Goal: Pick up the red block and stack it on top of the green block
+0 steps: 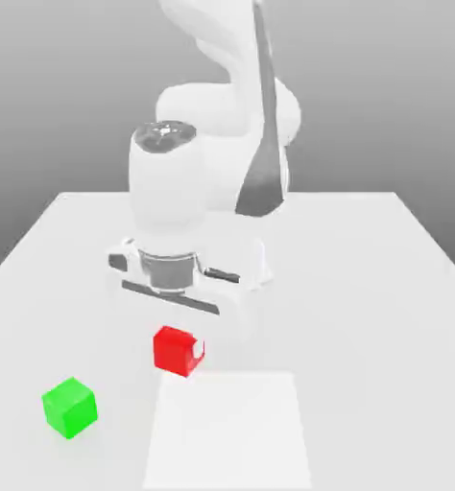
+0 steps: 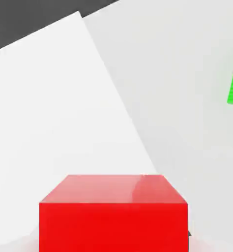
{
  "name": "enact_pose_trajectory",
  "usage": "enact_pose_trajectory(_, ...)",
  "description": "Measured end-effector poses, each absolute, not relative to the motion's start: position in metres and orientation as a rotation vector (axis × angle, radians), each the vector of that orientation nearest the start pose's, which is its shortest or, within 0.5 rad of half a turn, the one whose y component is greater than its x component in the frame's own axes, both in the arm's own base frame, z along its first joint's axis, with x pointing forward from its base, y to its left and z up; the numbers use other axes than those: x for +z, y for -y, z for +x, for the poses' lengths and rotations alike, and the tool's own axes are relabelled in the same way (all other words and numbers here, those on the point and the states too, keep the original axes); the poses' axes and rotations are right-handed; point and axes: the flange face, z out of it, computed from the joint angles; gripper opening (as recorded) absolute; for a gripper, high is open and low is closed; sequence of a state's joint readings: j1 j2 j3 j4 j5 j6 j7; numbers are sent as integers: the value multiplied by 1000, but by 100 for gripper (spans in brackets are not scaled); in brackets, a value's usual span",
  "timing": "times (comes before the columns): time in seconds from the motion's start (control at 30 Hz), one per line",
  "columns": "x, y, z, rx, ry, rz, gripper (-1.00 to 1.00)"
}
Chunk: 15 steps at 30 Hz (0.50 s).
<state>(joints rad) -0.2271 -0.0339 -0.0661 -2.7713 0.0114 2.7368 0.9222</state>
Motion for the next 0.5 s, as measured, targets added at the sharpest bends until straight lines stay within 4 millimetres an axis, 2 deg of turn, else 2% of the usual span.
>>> enact_pose_trajectory(0.2,243,209,379,1,-1751,-2605,-100)
enact_pose_trajectory(0.23,238,218,379,0,-1750,-2606,-100)
enact_pose_trajectory(0.37,197,218,384,0,-1719,-2629,-100)
enact_pose_trajectory(0.4,187,217,383,0,-1719,-2629,100)
enact_pose_trajectory(0.5,187,217,383,0,-1719,-2629,100)
